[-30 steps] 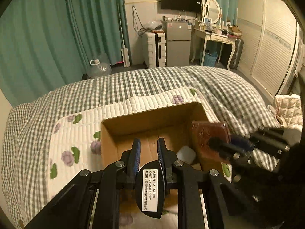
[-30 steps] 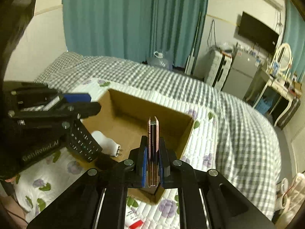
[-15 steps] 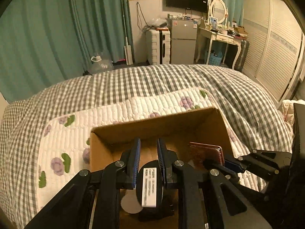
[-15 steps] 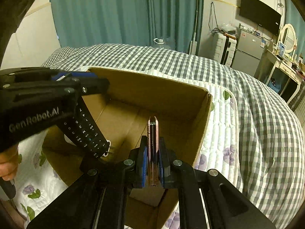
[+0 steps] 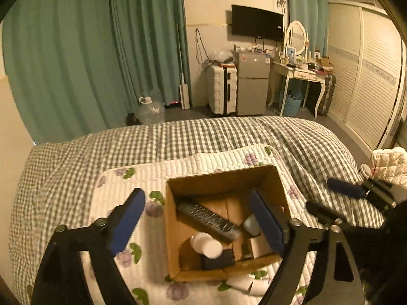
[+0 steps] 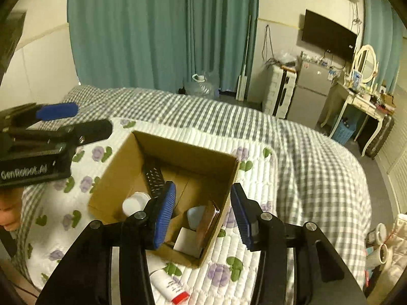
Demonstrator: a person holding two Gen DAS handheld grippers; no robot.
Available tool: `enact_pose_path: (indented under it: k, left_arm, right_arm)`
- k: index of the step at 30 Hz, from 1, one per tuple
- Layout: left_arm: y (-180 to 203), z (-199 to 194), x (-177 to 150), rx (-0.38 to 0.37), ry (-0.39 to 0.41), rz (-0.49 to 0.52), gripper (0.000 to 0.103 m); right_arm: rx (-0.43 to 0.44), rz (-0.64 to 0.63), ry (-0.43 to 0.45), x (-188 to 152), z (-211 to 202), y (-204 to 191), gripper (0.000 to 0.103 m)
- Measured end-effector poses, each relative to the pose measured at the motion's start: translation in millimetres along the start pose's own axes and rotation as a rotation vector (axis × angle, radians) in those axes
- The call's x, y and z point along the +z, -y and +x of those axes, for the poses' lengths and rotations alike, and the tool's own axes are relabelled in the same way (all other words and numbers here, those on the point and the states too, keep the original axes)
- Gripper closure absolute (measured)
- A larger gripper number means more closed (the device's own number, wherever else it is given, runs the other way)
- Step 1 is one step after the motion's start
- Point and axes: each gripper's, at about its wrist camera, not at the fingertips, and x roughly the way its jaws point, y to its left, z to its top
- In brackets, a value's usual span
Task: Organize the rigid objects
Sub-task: 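Carry the remote and pink card into the box and open both grippers, then grasp the red-capped white tube with the right gripper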
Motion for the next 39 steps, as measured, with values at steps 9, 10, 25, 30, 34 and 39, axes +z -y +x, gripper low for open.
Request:
enact_pose_path:
  k: [9,10,25,30,34,39]
  left_arm:
    - [-15.4,-57.2,-43.1,0.000,0.067,0.005,0.000]
    - [-15.7,-60.1,-49.1,-0.004,0.067,0.006,0.000]
    - [-25.2,0.9,-156.9,0.001,-0.095,-0.094,0.000]
    - [-22.9,37.1,-184.6,0.003,-0.167,-0.068,0.000]
    - [-22.4,57.1,-192.8,0.019,-0.212,-0.066,0.000]
    - [-15.7,66.6,-194.7,0.021,-0.240,-0.056,0.000]
  right_arm:
    - [-0.060,-0.037,0.030,-14.6,-65.9,-30.7,0.019]
    - [-0.070,-0.042,0.035,-18.6,-71.9,-35.1,0.014]
    - [-0.034,-0.084,-0.162,-103.6,1.5,-64.9,0.010]
    - [-0.011,-0.158,-0.290,-142.2,61.0,-63.4,0.010]
    - [-0.017,-0.237,-0.365,-163.3,95.5,-68.2,0.026]
    - [0.049,-0.274,-0.421,-173.0,123.5,-78.3,0.049]
